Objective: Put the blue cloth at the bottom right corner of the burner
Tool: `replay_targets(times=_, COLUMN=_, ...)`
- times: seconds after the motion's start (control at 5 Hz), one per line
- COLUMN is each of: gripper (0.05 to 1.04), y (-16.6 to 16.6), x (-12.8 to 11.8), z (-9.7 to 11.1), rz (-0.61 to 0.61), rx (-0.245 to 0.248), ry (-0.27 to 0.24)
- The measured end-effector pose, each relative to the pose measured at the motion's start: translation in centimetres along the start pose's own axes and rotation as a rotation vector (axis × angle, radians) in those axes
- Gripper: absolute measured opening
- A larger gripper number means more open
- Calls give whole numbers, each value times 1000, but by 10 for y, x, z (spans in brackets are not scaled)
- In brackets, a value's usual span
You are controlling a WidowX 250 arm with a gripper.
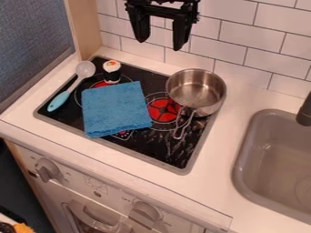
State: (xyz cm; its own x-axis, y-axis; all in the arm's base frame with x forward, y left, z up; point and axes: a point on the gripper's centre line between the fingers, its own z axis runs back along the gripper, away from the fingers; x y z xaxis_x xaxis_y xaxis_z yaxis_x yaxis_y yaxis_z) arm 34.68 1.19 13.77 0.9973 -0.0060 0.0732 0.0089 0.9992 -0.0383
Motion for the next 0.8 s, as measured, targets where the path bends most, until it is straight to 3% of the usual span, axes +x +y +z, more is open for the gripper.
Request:
replay_targets(times=0.2, gripper=1001, y=0, x=-4, z=-12, rz=12, rx=-5, ry=36)
replay_targets(times=0.4, gripper=1001, y=25, x=-22, z=-24, rz=145, rx=-21, ry=60)
replay_targets(times=0.6, gripper=1001, y=41, x=-44, z=-30, rz=229, rx=-2, ry=64)
replay_targets(times=0.8, gripper=1001, y=57, x=-66, z=-51, rz=370, rx=32, ry=35)
